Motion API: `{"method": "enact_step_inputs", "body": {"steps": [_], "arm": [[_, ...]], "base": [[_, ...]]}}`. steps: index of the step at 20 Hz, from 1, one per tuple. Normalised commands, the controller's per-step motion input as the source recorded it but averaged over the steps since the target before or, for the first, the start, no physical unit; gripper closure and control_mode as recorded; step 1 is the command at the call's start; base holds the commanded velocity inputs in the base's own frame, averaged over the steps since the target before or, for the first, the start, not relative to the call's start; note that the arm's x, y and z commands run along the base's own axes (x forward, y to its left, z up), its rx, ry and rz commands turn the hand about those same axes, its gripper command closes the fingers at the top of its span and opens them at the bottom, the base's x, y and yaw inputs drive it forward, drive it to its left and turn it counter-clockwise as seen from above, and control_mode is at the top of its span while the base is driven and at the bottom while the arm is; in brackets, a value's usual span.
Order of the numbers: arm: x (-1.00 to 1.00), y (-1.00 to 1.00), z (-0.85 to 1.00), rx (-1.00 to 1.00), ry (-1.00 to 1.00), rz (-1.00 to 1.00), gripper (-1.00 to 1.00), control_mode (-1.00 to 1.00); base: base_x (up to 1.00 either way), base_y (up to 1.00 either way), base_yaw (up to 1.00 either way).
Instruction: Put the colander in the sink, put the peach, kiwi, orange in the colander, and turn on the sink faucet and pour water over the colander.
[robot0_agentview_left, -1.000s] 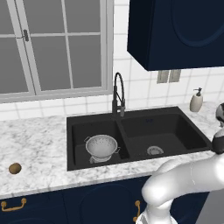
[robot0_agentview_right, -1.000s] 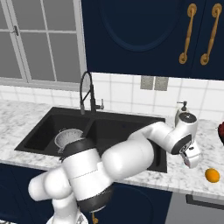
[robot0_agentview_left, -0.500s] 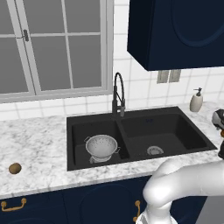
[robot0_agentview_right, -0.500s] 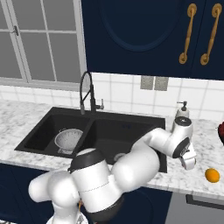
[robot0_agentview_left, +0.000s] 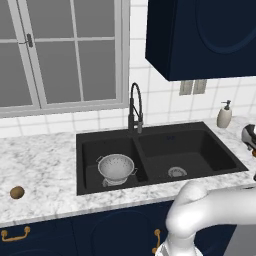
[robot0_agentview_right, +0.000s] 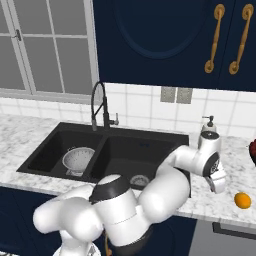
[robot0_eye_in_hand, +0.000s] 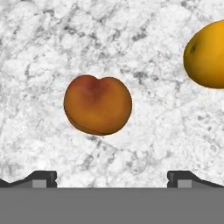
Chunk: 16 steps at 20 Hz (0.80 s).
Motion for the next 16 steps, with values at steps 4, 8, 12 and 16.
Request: {"method": "enact_step_inputs", "body": {"steps": [4,8,12,16], "arm": [[0.13,-0.18,-0.1,0.0,0.02,0.0,-1.0,-1.0],[0.16,-0.16,-0.14,0.0,0.0,0.0,-1.0,-1.0],[0.14,-0.12,-0.22,0.0,0.0,0.0,-1.0,-1.0],[0.07,-0.16,-0.23,0.0,0.0,0.0,-1.0,-1.0]], "base": [[0.0,0.0,0.0],[0.0,0.0,0.0],[0.0,0.0,0.0],[0.0,0.0,0.0]]}}
